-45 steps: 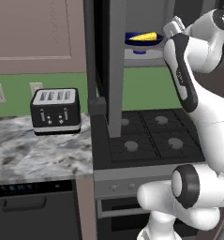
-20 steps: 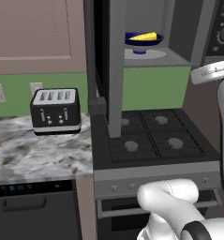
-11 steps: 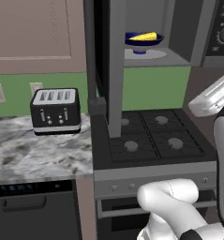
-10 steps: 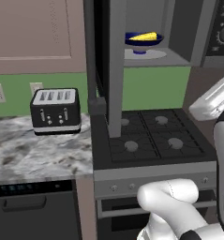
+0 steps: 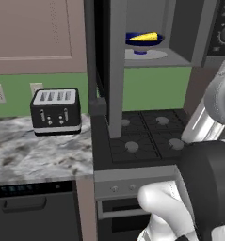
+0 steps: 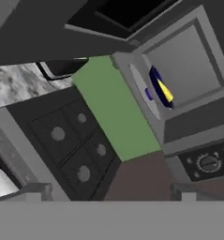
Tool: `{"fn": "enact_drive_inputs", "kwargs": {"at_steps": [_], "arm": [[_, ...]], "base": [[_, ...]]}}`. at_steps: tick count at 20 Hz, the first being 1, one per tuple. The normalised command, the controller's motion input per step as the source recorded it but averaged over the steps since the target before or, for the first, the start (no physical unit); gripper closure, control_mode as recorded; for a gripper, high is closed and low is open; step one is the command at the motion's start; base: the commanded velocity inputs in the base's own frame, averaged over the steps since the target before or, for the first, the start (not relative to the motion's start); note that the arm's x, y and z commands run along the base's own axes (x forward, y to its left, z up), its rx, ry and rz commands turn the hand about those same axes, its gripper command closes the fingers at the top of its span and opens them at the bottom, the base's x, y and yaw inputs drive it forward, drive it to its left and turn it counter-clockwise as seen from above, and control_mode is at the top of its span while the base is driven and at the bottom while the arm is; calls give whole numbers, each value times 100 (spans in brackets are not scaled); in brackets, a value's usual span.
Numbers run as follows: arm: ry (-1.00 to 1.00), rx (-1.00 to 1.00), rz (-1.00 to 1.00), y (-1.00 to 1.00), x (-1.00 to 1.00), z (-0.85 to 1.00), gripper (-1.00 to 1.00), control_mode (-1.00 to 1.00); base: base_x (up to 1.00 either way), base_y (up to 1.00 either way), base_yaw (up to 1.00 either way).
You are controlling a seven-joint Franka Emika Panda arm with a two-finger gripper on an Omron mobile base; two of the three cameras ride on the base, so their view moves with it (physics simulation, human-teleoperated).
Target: Place the bowl containing the corn and tomato in the microwave. Close the microwave door and press the start button to microwave the meal.
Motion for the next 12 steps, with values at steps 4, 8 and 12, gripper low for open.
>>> {"fn": "enact_drive_inputs", "kwargs": {"at_steps": [4, 8, 12], "arm": [[-8, -29, 0, 64, -10, 11, -100, -100], [-17, -24, 0, 56, -22, 6, -100, -100], [-21, -20, 0, 57, -19, 0, -100, -100]], "base": [[0, 0, 0], [0, 0, 0], [0, 0, 0]]}}
